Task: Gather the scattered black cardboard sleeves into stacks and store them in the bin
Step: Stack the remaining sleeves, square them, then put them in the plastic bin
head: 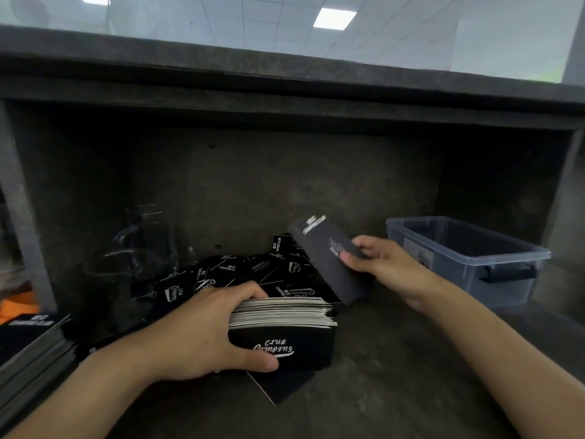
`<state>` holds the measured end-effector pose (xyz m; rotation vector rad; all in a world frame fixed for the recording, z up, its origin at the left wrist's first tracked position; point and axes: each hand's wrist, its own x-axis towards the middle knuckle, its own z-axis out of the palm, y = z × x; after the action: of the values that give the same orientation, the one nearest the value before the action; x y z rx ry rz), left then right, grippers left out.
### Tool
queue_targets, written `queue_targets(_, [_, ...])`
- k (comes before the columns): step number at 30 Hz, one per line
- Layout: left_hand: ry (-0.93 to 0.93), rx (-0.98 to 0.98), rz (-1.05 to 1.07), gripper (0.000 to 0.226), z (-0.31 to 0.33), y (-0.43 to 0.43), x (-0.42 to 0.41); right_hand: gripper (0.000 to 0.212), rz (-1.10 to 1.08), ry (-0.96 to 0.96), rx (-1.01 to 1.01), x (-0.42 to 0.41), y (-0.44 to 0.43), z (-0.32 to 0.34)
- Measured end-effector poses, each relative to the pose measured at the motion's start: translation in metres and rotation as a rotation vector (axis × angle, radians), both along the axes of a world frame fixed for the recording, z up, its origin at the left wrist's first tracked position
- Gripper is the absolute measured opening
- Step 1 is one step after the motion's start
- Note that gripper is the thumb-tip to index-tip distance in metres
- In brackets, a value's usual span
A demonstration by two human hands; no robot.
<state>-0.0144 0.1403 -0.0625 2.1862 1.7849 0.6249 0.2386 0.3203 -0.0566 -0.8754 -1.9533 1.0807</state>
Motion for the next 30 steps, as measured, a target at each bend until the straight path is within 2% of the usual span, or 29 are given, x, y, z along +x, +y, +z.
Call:
queue_targets(3, [0.003, -0.001, 0.002, 0.057, 0.0, 0.0, -0.001, 0.021, 0.029, 0.232, -0.21, -0.004, -0.005, 0.003])
queue_targets(6, [0.018, 0.013, 0.022, 0.061, -0.002, 0.001, -0.002, 0.028, 0.106, 0.31, -0.323, -0.015, -0.01, -0.003])
queue_targets(8, [0.018, 0.009, 0.044, 0.078, -0.003, 0.002, -0.004, 0.033, 0.168, 0.302, -0.346, -0.023, -0.015, -0.007])
queue_targets(11, [-0.007, 0.003, 0.036, 0.115, -0.005, 0.001, -0.005, 0.035, 0.312, 0.25, -0.351, -0.035, -0.028, -0.016])
queue_targets(13, [-0.006, 0.013, 0.013, 0.116, -0.005, 0.001, -0.003, 0.032, 0.353, 0.139, -0.255, -0.044, -0.039, -0.023])
queue_targets(16, [-0.004, 0.023, -0.008, 0.104, -0.003, -0.001, 0.0, 0.026, 0.296, -0.003, 0.005, -0.051, -0.047, -0.025])
queue_targets(18, [-0.01, 0.013, -0.008, 0.103, -0.002, -0.001, 0.0, 0.02, 0.268, 0.027, 0.102, -0.051, -0.048, -0.022])
queue_targets(20, [0.004, 0.011, -0.003, 0.113, -0.004, 0.0, -0.001, 0.011, 0.23, 0.142, 0.158, -0.048, -0.046, -0.017])
queue_targets(22, [0.015, 0.001, 0.028, 0.124, -0.006, 0.001, -0.003, 0.008, 0.174, 0.307, 0.077, -0.045, -0.042, -0.013])
queue_targets(24, [-0.006, 0.008, 0.05, 0.132, -0.006, 0.001, -0.004, 0.016, 0.168, 0.36, -0.078, -0.039, -0.037, -0.01])
queue_targets(27, [-0.023, 0.012, 0.047, 0.135, -0.006, 0.0, -0.003, 0.024, 0.274, 0.256, -0.284, -0.033, -0.032, -0.01])
queue_targets(30, [-0.031, 0.004, 0.023, 0.126, -0.004, 0.001, -0.003, 0.027, 0.294, 0.142, -0.285, -0.028, -0.027, -0.009])
